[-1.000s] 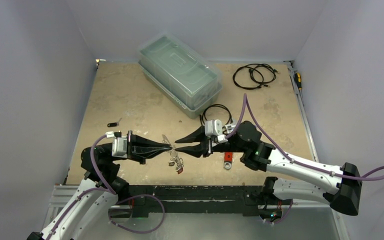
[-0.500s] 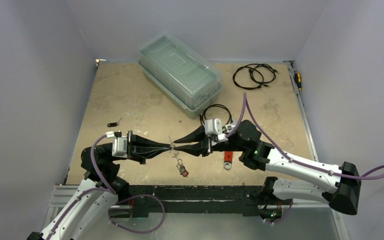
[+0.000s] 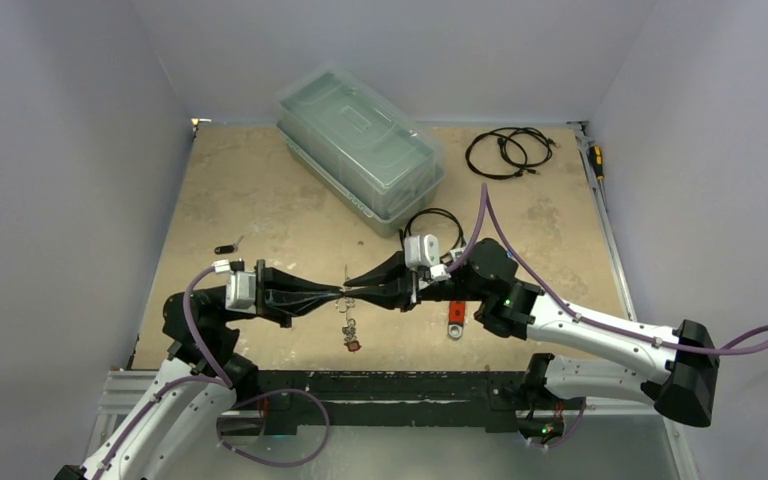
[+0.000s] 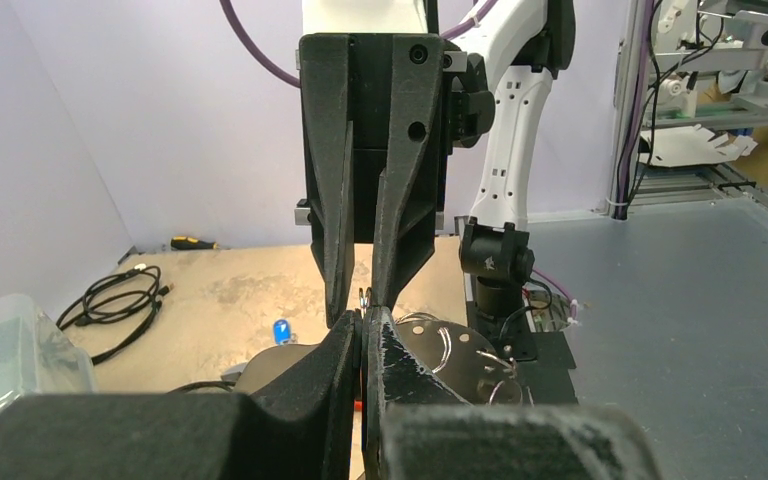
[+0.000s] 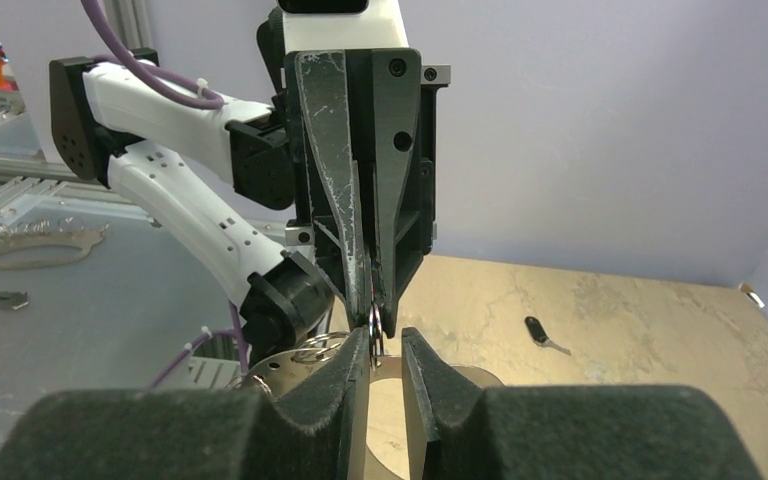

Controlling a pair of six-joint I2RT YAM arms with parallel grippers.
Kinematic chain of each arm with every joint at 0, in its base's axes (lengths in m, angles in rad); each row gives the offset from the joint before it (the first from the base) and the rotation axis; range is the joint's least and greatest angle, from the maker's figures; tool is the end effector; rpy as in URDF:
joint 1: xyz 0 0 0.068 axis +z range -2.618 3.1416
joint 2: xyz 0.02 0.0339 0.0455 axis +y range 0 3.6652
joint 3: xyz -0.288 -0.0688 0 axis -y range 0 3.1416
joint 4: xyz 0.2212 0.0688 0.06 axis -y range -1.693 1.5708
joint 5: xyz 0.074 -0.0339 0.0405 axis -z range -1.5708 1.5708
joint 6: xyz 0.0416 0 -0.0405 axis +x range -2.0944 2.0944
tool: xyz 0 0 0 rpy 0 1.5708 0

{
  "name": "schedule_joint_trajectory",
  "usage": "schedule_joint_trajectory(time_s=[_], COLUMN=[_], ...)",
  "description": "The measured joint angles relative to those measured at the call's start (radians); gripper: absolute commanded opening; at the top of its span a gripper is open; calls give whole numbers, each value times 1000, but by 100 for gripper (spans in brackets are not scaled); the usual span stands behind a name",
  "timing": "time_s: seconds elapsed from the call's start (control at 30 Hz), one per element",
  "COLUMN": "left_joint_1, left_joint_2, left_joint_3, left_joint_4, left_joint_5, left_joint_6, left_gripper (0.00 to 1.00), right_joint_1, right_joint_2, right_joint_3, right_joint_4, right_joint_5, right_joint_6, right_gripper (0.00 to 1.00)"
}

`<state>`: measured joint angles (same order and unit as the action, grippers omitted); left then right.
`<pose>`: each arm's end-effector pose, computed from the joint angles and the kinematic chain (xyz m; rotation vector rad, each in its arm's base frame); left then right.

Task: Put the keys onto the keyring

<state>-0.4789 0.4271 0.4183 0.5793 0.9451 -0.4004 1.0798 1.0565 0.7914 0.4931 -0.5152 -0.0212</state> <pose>0.0398 -0.0587 0.3440 0.9585 0.9473 -1.2218 0.0832 0.1991 0.3891 -1.1360 0.9571 1.2166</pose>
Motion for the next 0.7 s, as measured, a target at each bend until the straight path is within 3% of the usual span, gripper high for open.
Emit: schedule_joint_trajectory(time_s=[0.53,0.7], left_joint_1=[0,0], left_joint_2=[-19,-32], left_joint_3=[-8,-8], left_joint_4=[-9,-11], left_joint_5=[-28,-34], left_joint_6=[-1,0], left_gripper=[0,0], right_joint_1=[2,2], right_joint_2=[-2,-2], right_joint_3=[13,13], right_joint_4=[-43,-46], right_joint_5=[56,61], right_joint_6=[-3,3], right_gripper=[17,10])
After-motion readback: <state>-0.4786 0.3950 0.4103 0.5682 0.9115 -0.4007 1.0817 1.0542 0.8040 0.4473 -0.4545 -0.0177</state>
